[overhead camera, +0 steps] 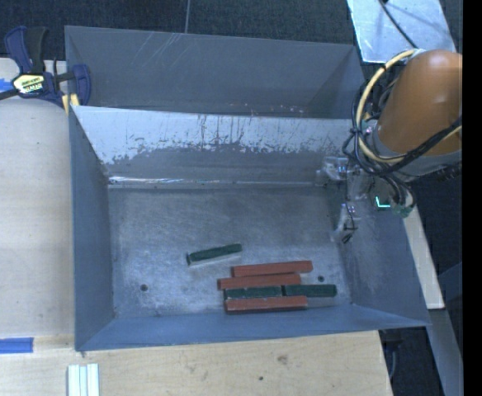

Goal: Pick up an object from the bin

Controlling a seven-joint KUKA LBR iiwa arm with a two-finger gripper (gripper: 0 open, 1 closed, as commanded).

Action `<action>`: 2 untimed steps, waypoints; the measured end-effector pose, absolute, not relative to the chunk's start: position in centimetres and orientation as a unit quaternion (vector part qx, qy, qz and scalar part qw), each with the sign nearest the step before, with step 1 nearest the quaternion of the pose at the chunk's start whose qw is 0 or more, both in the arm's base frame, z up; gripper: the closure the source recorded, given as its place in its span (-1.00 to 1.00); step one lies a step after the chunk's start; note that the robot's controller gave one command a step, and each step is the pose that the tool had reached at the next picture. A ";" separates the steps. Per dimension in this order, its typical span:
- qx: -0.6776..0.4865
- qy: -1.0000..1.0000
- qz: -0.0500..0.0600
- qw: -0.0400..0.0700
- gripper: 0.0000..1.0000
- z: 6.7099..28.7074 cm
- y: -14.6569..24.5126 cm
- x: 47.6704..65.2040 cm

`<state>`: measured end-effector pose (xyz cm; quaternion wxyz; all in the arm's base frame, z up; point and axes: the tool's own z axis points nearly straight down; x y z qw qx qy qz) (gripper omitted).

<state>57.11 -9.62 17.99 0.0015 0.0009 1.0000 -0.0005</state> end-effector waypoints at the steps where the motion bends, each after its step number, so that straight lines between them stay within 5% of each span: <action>1: -0.041 0.999 0.001 -0.004 -1.00 6.9 -3.9 49.9; 2: -0.041 0.999 0.000 0.000 1.00 7.6 -4.1 50.3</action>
Offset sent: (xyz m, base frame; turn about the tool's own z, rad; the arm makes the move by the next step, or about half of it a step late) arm -0.0691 0.0552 -0.1064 -0.0802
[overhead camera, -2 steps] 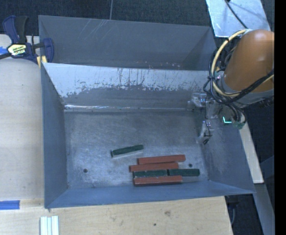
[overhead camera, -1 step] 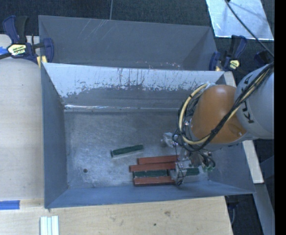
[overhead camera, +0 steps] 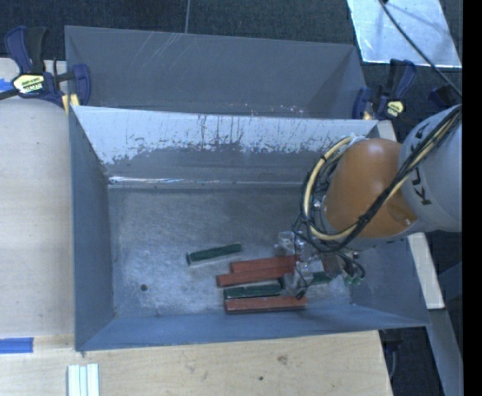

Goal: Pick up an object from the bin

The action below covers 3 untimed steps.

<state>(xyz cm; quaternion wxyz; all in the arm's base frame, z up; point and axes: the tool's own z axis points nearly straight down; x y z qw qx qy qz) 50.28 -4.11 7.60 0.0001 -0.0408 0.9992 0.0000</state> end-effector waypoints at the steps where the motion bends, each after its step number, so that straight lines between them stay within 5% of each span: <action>1: -0.032 0.999 -0.001 0.006 1.00 21.6 -4.9 49.7; 2: -0.033 0.999 0.000 0.002 -1.00 21.1 -4.8 49.6; 3: -0.151 0.988 0.000 0.003 -1.00 6.9 -8.0 59.1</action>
Offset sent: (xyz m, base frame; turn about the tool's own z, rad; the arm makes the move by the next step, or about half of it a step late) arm -0.0080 -0.0065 0.1351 0.0170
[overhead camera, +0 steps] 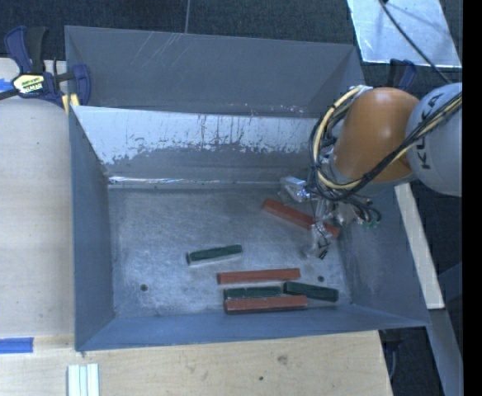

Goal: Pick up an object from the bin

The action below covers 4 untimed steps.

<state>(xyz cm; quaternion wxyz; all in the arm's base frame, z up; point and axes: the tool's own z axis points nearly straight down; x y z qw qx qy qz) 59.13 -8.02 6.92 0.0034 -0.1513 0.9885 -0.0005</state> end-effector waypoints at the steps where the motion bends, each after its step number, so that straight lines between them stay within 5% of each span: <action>1: -0.151 0.989 0.000 0.007 1.00 7.5 -7.9 59.4; 2: -0.186 0.983 -0.001 0.004 1.00 9.7 -8.1 59.0; 3: -0.185 0.983 -0.001 0.003 -1.00 9.5 -8.1 58.9; 4: -0.209 0.978 0.000 0.003 -1.00 6.9 -7.5 62.1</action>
Offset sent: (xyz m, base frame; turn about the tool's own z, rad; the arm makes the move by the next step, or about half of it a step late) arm 0.0000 0.0000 0.0000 0.0000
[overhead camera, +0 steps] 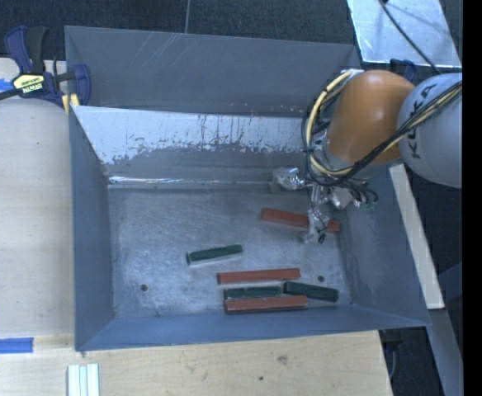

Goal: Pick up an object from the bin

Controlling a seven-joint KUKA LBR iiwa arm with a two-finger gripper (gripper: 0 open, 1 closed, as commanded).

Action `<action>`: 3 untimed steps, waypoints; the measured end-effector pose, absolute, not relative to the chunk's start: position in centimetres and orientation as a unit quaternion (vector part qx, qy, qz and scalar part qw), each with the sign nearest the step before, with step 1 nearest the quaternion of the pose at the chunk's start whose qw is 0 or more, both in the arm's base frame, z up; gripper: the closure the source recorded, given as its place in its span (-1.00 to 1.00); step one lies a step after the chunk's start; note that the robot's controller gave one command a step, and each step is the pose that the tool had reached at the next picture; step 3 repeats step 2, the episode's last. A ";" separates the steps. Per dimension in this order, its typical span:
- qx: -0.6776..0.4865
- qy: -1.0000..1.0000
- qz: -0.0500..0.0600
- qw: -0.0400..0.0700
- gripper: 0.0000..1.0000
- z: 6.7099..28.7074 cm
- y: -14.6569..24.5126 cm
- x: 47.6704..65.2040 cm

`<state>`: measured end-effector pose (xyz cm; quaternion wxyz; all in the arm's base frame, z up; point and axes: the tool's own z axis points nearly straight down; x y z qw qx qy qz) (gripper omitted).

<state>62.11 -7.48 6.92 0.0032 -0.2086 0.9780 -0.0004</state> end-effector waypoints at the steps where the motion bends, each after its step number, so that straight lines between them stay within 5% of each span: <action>1: -0.208 0.978 -0.001 0.004 1.00 7.2 -7.5 62.1; 2: -0.223 0.975 -0.003 0.006 1.00 24.4 -9.7 60.1; 3: -0.223 0.975 -0.003 0.006 1.00 24.4 -9.7 60.1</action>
Offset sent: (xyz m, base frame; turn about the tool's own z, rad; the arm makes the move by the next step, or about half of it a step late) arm 0.0000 0.0000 0.0000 0.0000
